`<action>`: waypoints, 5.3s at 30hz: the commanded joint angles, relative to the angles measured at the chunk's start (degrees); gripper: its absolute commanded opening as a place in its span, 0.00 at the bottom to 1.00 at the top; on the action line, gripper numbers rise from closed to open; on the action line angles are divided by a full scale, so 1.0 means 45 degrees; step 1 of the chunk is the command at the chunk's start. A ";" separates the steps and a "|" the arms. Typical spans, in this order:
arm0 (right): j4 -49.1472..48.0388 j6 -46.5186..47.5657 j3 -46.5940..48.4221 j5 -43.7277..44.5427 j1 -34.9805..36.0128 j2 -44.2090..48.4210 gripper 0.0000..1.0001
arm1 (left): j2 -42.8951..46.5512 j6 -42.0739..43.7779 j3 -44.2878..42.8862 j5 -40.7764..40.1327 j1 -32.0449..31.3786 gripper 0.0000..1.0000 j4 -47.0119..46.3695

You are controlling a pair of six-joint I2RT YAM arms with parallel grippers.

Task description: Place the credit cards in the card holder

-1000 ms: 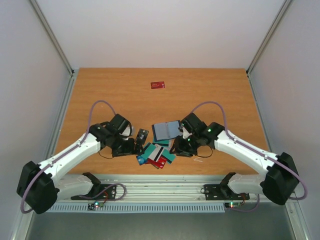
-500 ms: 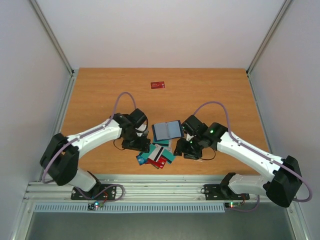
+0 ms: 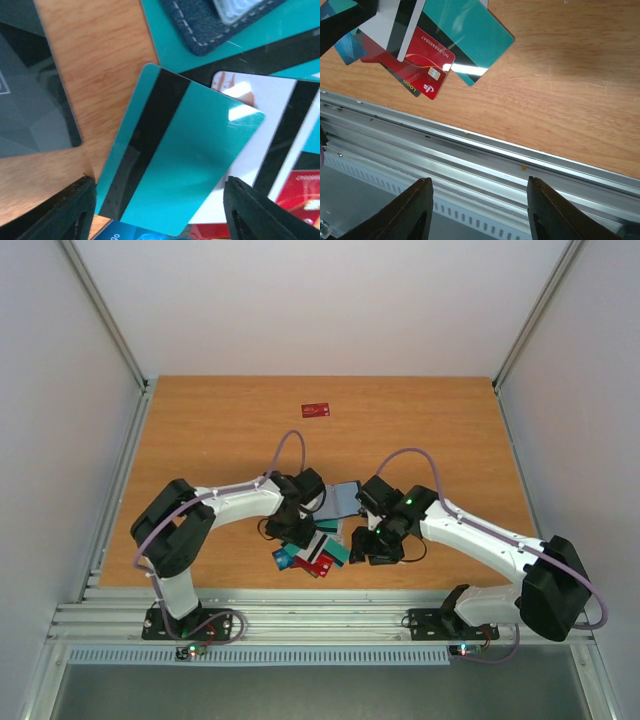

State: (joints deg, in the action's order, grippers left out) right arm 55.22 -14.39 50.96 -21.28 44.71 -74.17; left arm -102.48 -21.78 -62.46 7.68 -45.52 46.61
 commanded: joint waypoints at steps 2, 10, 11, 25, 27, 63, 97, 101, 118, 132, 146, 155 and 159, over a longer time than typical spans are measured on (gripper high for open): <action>0.0286 0.0198 -0.0016 0.0061 -0.0055 0.0558 0.53 | -0.1155 0.0077 0.0851 -0.1961 -0.0438 0.63 -0.1282; -0.0128 0.0275 0.0238 0.0091 -0.0084 0.0136 0.53 | -0.1018 -0.0516 0.2293 -0.1142 -0.1198 0.55 -0.1740; -0.0297 0.0262 0.0260 0.0015 -0.0073 0.0062 0.53 | -0.0782 -0.0683 0.2585 -0.0890 -0.1272 0.55 -0.1803; -0.2099 0.0163 0.0329 -0.1101 -0.0072 -0.1756 0.52 | 0.2355 -0.4091 0.4373 0.1039 -0.3371 0.55 -0.1429; -0.2079 0.0207 0.0449 -0.1108 -0.0084 -0.1896 0.52 | 0.3066 -0.4494 0.4133 0.1056 -0.3457 0.56 -0.0982; -0.6302 -0.4853 -0.4394 -0.1297 0.0777 0.2013 0.50 | 0.3029 -0.3442 0.4948 0.3762 -0.2979 0.54 -0.4161; -1.1732 -0.6202 -0.6267 -0.1608 0.3033 -0.0017 0.49 | 0.3701 -0.2787 0.4271 0.4216 -0.2053 0.31 -0.3754; -1.1860 -0.6252 -0.6266 -0.1629 0.3087 -0.0241 0.49 | 0.3172 -0.2523 0.3799 0.4192 -0.2053 0.27 -0.3633; -1.4397 -0.6476 -0.6481 -0.1716 0.3190 -0.1771 0.49 | 0.1509 -0.2127 0.3943 0.4744 -0.2053 0.22 -0.4169; -1.5500 -0.6572 -0.6579 -0.1821 0.3190 -0.2206 0.40 | 0.1425 -0.2694 0.4731 0.5318 -0.2053 0.20 -0.5175; -1.2877 -0.5849 -0.5896 -0.1760 0.3171 -0.1167 0.03 | 0.2539 -0.3356 0.5193 0.5385 -0.2069 0.20 -0.5429; -0.8846 -0.5666 -0.5406 -0.2605 0.3170 0.0363 0.01 | 0.3811 -0.3443 0.4117 0.4493 -0.2054 0.28 -0.3633; -0.7830 -0.5424 -0.5522 -0.3240 0.3207 0.0705 0.01 | 0.4485 -0.3560 0.3929 0.4140 -0.2053 0.34 -0.3160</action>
State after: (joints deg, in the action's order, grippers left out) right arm 10.57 -40.49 26.00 -32.82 58.98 -72.82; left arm -85.86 -37.17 -42.72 29.08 -54.46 28.77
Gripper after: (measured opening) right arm 0.019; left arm 0.317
